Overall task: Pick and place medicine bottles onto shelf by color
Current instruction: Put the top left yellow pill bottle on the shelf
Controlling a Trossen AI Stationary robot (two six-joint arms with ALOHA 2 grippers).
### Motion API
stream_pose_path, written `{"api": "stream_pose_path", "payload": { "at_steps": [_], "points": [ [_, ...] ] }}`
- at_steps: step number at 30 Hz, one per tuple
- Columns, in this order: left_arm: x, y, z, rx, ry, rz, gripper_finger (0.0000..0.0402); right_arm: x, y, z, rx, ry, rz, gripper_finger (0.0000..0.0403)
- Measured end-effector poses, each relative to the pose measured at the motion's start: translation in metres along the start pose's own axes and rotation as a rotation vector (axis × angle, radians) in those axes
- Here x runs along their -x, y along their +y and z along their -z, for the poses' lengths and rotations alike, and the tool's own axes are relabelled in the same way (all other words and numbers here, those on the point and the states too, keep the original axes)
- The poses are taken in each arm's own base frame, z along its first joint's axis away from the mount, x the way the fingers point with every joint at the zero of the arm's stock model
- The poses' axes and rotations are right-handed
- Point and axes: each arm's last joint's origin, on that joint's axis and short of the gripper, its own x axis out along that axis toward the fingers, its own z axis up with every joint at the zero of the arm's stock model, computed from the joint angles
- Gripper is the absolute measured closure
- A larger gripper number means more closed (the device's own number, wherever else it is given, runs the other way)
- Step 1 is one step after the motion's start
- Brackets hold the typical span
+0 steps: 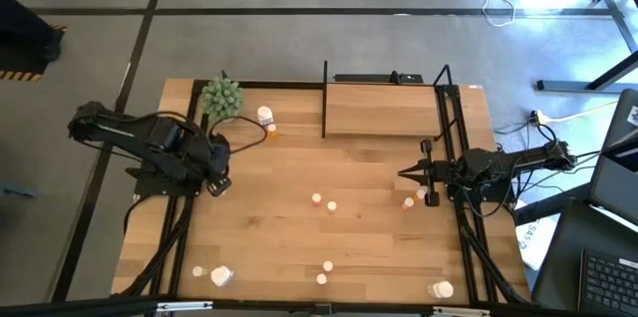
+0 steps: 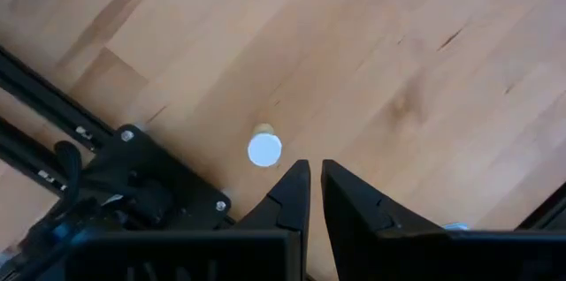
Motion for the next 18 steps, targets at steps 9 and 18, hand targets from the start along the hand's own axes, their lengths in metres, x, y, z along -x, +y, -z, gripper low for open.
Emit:
{"api": "stream_pose_path", "payload": {
  "at_steps": [9, 18],
  "points": [
    [-0.036, -0.009, 0.014, -0.074, 0.004, 0.058, 0.0374, 0.0, 0.0, 0.0, 0.0, 0.0, 0.0, 0.038],
    [-0.049, -0.005, 0.018, -0.041, 0.017, 0.017, 0.0374, 0.0, 0.0, 0.0, 0.0, 0.0, 0.0, 0.038]
  ]
}}
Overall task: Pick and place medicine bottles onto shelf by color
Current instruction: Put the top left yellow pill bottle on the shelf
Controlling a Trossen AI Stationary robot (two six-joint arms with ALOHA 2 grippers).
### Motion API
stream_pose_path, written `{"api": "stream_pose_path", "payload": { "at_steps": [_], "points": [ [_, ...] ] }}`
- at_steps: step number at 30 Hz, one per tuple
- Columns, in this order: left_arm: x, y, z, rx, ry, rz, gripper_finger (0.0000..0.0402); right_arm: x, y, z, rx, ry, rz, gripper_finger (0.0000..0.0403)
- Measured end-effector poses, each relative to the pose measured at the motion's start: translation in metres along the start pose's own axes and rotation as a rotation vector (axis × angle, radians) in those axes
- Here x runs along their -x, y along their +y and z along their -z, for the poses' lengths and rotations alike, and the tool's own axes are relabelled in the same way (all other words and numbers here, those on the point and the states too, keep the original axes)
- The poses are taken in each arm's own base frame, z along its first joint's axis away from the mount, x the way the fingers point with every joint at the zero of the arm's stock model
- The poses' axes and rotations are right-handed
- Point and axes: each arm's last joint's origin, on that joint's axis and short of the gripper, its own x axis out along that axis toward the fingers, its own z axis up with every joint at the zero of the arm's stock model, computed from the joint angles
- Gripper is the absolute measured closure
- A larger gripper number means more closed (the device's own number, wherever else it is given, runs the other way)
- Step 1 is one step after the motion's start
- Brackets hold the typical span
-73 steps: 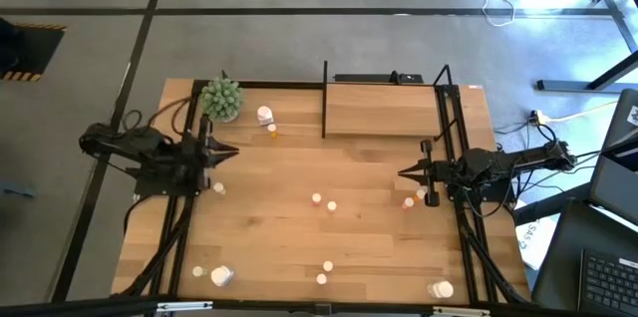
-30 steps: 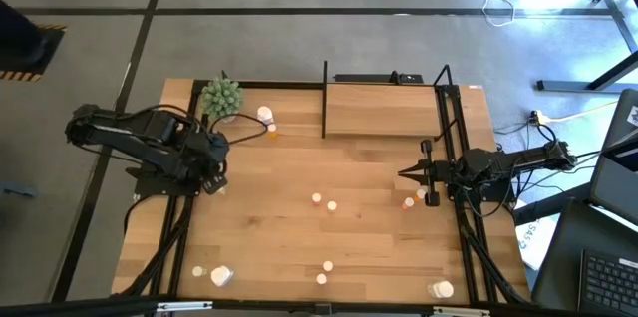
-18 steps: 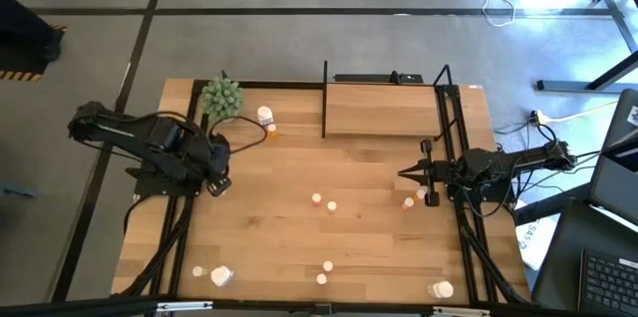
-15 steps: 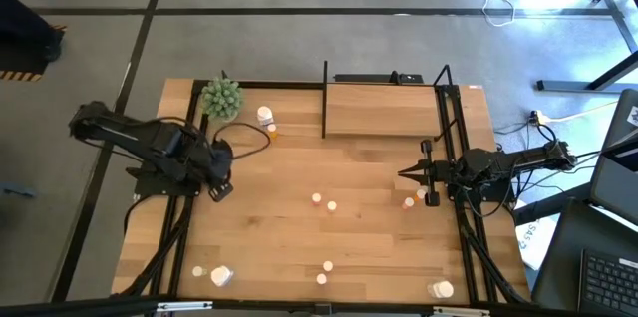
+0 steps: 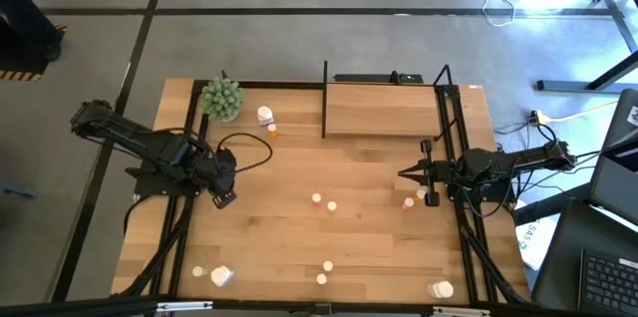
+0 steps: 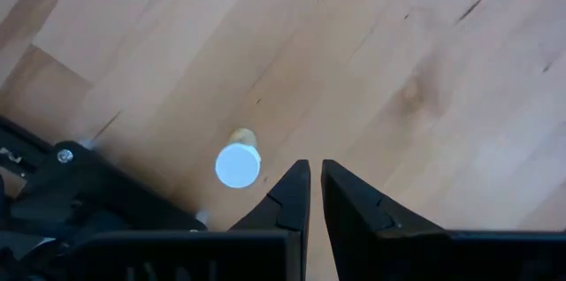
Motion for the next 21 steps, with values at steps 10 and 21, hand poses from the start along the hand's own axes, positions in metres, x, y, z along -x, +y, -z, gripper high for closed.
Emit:
{"api": "stream_pose_path", "payload": {
  "at_steps": [10, 21],
  "points": [
    [0.0, 0.002, 0.0, -0.001, -0.017, -0.023, 0.0363, 0.0, 0.0, 0.0, 0.0, 0.0, 0.0, 0.038],
    [-0.021, 0.011, 0.007, -0.044, 0.011, -0.088, 0.0225, 0.0, 0.0, 0.0, 0.0, 0.0, 0.0, 0.038]
  ]
}}
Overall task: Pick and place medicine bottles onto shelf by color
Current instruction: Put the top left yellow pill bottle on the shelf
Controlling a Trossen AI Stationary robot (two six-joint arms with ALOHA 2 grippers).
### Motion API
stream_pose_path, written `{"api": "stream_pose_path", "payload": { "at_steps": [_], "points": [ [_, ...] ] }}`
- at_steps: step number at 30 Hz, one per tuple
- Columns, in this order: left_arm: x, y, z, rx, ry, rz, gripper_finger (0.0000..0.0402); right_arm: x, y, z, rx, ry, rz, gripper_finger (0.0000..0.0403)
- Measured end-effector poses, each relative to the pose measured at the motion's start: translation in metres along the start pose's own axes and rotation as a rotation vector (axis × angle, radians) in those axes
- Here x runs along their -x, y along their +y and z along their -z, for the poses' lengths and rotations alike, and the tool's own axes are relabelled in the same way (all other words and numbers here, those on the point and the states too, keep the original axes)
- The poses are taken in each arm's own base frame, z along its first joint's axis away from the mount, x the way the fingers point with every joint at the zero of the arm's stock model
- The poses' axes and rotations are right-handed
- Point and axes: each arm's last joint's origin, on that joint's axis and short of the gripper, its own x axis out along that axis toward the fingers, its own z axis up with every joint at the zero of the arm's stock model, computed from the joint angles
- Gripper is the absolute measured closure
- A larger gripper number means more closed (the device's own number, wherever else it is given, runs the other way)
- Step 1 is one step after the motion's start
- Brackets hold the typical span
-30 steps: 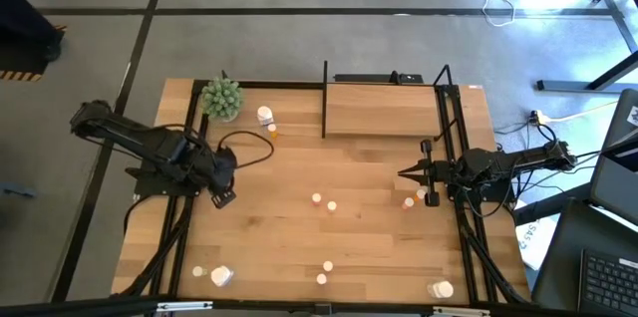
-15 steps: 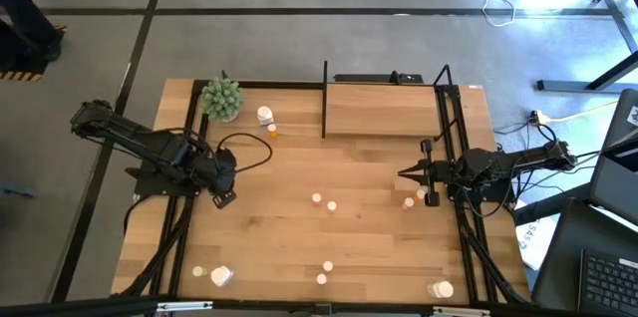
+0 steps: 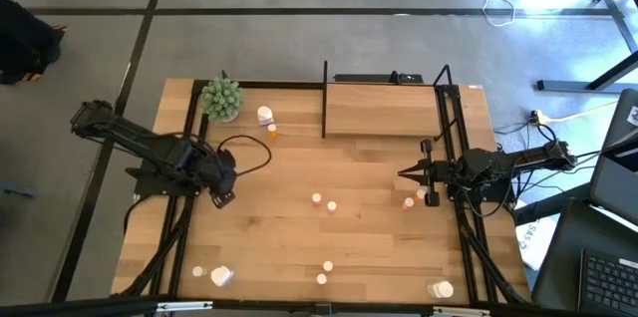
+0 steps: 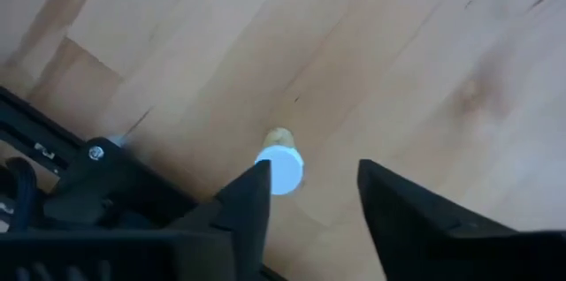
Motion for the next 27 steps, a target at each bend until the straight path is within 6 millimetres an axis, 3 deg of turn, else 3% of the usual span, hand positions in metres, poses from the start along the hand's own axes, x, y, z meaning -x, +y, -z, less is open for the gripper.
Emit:
{"api": "stream_pose_path", "payload": {
  "at_steps": [6, 27],
  "points": [
    [-0.009, 0.003, 0.004, -0.047, 0.03, -0.013, 0.0195, 0.0, 0.0, 0.0, 0.0, 0.0, 0.0, 0.038],
    [-0.035, 0.011, 0.013, -0.019, 0.053, -0.05, 0.0193, 0.0, 0.0, 0.0, 0.0, 0.0, 0.0, 0.038]
  ]
}}
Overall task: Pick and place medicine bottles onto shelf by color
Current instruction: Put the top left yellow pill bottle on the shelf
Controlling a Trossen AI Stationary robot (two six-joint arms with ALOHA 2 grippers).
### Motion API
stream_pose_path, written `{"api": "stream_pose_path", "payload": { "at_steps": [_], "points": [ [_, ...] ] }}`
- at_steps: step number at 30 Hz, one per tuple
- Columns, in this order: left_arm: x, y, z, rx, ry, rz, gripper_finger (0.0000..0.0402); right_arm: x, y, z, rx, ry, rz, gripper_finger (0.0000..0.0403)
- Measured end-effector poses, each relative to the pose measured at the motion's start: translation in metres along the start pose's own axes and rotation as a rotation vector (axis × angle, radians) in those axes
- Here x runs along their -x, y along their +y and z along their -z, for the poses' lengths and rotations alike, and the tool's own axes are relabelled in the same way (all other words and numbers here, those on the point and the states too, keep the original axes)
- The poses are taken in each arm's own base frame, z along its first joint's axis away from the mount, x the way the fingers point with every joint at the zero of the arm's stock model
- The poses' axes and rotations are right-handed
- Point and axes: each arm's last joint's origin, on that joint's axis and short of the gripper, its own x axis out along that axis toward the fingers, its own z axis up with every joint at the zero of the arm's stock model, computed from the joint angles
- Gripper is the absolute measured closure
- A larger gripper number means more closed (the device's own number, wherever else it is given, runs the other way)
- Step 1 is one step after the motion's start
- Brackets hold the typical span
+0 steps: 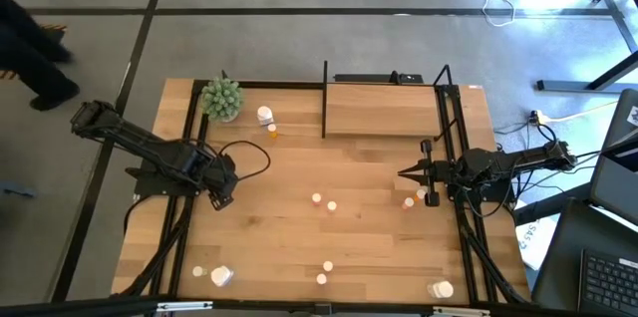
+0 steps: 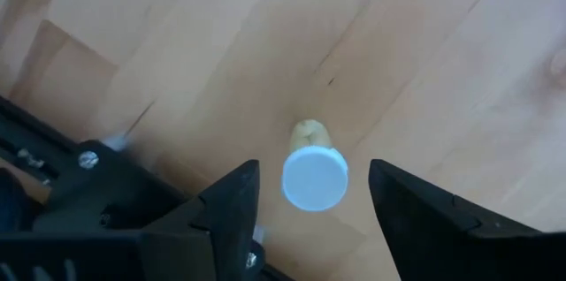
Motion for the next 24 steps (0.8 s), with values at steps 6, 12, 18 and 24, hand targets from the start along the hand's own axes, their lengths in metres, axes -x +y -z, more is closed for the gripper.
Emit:
{"api": "stream_pose_path", "payload": {
  "at_steps": [6, 12, 18, 24],
  "points": [
    [-0.0082, 0.0009, 0.0022, 0.001, 0.01, 0.012, 0.0193, 0.0, 0.0, 0.0, 0.0, 0.0, 0.0, 0.038],
    [-0.0084, 0.0008, 0.0022, -0.004, 0.01, 0.014, 0.0193, 0.0, 0.0, 0.0, 0.0, 0.0, 0.0, 0.038],
    [-0.0084, 0.0012, 0.0024, -0.006, 0.012, 0.01, 0.0195, 0.0, 0.0, 0.0, 0.0, 0.0, 0.0, 0.038],
    [-0.0085, 0.0012, 0.0025, -0.008, 0.012, 0.009, 0.0215, 0.0, 0.0, 0.0, 0.0, 0.0, 0.0, 0.038]
  ]
}}
